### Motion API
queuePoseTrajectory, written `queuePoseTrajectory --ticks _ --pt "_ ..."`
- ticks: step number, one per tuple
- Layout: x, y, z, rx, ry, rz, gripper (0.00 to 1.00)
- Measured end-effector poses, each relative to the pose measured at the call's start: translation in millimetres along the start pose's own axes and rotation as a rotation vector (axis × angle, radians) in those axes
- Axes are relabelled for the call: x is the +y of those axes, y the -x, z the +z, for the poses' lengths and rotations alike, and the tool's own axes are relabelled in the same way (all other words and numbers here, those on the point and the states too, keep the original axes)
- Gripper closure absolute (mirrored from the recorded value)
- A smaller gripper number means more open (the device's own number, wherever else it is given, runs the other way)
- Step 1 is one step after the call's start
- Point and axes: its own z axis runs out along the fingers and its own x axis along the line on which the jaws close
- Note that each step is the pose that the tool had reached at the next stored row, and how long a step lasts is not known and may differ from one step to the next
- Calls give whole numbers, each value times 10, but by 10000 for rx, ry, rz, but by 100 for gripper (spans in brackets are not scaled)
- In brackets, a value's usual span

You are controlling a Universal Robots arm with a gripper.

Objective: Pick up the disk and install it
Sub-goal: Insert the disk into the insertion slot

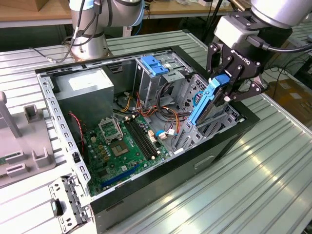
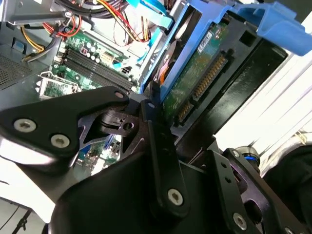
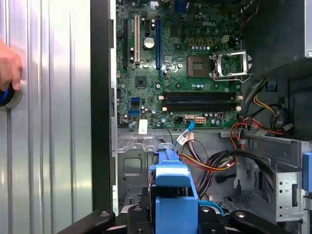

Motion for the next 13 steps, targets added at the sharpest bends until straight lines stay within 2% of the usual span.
queuePoseTrajectory --ticks 5,6,7,8,9,13 --pt "0 0 3 -2 -1 0 64" --pt "1 -1 3 0 3 1 62" --pt "1 -1 4 -2 0 1 56" --pt "0 -1 4 -2 0 1 56" --pt "0 0 4 -1 -1 0 50" --pt "0 -1 6 -2 0 1 50"
